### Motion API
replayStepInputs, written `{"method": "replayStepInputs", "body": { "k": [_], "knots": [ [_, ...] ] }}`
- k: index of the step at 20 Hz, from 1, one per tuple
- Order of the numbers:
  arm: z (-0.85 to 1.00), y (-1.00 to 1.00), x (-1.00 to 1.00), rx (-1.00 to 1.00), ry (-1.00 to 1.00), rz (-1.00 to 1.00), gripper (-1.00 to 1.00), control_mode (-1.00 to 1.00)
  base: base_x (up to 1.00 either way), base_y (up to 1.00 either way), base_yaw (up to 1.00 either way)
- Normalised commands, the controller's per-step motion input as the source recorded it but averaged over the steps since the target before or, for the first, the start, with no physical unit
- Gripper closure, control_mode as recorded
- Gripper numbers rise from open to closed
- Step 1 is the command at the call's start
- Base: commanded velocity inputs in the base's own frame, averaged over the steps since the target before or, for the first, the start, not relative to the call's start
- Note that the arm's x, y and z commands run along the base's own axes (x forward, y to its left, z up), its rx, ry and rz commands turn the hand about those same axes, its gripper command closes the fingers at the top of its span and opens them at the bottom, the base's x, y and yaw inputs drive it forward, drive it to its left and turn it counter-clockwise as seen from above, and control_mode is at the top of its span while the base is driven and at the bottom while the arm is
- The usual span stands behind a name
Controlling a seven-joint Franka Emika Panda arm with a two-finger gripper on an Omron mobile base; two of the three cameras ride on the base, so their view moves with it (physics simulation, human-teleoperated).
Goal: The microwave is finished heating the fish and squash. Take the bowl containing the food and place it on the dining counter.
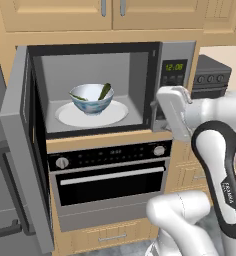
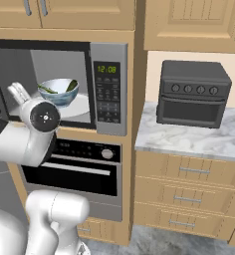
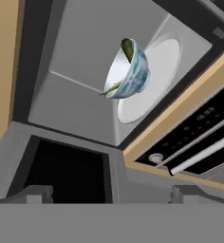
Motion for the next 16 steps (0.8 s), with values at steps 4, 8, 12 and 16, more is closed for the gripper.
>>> {"method": "replayStepInputs", "body": {
  "k": [4,8,12,16],
  "knots": [
    [-0.12,0.03,0.38,-0.01,0.01,-0.03,-1.00,-1.00,0.00,0.00,0.00],
    [-0.16,0.29,0.91,0.00,0.00,-0.06,-1.00,-1.00,0.00,0.00,0.00],
    [-0.20,0.48,0.97,0.00,0.00,-0.10,-1.00,-1.00,0.00,0.00,0.00],
    [-0.45,0.35,0.92,-0.03,0.07,-0.07,-1.00,-1.00,0.00,0.00,0.00]
  ]
}}
